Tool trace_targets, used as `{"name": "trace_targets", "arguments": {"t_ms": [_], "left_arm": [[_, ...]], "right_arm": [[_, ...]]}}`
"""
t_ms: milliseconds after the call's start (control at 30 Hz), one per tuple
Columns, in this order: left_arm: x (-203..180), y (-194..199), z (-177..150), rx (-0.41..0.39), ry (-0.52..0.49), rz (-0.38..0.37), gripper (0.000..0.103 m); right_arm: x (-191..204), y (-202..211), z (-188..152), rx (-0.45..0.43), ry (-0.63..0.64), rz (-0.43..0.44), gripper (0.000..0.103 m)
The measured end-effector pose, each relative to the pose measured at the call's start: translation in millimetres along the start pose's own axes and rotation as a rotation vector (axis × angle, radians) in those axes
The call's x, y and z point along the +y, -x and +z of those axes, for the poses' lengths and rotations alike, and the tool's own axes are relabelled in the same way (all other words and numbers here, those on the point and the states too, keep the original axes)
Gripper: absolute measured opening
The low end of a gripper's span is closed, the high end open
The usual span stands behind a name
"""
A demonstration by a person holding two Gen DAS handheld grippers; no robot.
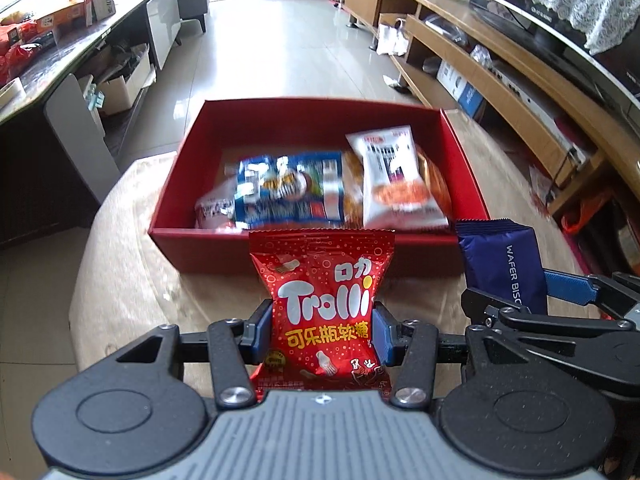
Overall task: Organize snacks
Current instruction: 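Carry both packets over the red tray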
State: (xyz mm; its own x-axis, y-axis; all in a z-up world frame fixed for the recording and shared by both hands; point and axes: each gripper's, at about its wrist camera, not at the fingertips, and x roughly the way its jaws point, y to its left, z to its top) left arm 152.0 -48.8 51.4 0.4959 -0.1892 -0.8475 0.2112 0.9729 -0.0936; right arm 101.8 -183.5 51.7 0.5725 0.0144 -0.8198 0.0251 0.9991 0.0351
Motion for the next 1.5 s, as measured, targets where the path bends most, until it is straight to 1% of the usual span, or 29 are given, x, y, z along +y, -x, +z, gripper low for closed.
{"name": "trace_targets", "arguments": {"t_ms": [267,800,1067,1500], "left_arm": [[1,-8,28,-0.031,0.022,0.01,0.045],[5,-33,65,-0.068,0.034,0.057,0.044],[10,-47,76,-0.066,0.041,0.077,0.044],[13,-71,83,-0.049,0.059,0.107,0.044]], "right_arm": [[-4,-7,24,-0.038,-0.045,0.003,0.073],[-3,-33,57,-0.06,-0.066,-0.015,0.073],[2,-46,67,-0.057,-0.058,-0.024,0.073],[7,-67,73,-0.047,-0.04,-0.038,0.073]]}}
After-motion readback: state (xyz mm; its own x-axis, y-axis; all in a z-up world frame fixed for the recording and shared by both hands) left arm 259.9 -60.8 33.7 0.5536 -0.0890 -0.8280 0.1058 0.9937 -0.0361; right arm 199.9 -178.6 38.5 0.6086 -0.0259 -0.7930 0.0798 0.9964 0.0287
